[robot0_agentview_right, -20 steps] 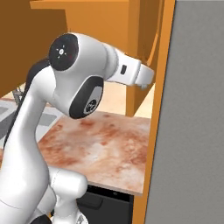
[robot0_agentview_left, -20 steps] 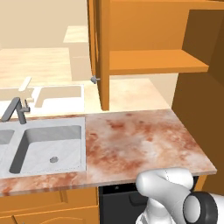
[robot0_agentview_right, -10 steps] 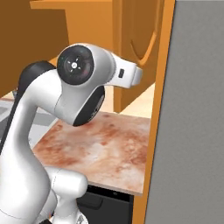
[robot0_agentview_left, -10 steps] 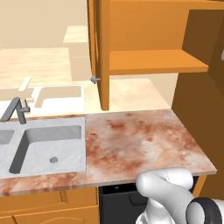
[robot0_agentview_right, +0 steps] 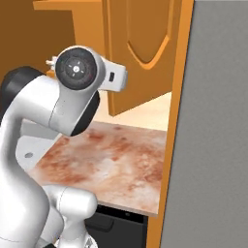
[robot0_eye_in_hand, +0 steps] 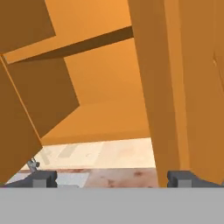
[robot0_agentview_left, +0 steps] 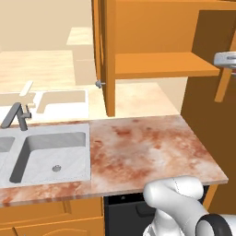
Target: Open the cabinet and move the ladle to the pot. Then close the cabinet.
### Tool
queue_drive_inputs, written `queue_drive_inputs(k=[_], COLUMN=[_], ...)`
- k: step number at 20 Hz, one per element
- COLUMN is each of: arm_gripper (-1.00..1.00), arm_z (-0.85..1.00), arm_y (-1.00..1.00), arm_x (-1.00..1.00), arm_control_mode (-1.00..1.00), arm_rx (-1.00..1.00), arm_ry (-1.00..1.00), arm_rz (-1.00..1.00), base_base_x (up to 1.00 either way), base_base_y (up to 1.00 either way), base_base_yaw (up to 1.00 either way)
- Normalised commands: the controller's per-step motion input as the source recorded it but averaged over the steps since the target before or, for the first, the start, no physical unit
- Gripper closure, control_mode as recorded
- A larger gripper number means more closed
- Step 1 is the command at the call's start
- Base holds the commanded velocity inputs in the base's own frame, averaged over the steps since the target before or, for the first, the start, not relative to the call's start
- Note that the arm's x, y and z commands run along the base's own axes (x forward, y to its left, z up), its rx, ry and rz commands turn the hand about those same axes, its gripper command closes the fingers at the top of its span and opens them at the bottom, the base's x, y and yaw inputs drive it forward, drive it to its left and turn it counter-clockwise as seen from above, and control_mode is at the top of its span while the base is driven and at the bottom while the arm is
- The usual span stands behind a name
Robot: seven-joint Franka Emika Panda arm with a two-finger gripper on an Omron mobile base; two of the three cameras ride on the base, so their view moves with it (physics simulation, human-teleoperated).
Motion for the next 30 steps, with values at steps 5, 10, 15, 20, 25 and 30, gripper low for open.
queue_drive_inputs(k=[5, 10, 15, 20, 25, 30], arm_gripper=[-1.0, -1.0, -1.0, -1.0, -1.0, -1.0], arm_z=[0.03, 0.06, 0.04, 0.2, 0.26, 0.23], arm_y=[0.46, 0.3, 0.18, 0.01, 0.01, 0.09], arm_x=[0.54, 0.67, 0.69, 0.54, 0.58, 0.41], arm_control_mode=[-1.0, -1.0, -1.0, -1.0, -1.0, -1.0], arm_rx=[0.05, 0.02, 0.01, 0.01, 0.0, 0.0], arm_ry=[-0.02, -0.07, -0.05, -0.04, -0.06, -0.12], arm_rz=[0.19, 0.18, 0.17, 0.23, 0.24, 0.16], base_base_x=[0.0, 0.0, 0.0, 0.0, 0.0, 0.0], base_base_y=[0.0, 0.0, 0.0, 0.0, 0.0, 0.0], base_base_yaw=[0.0, 0.0, 0.0, 0.0, 0.0, 0.0])
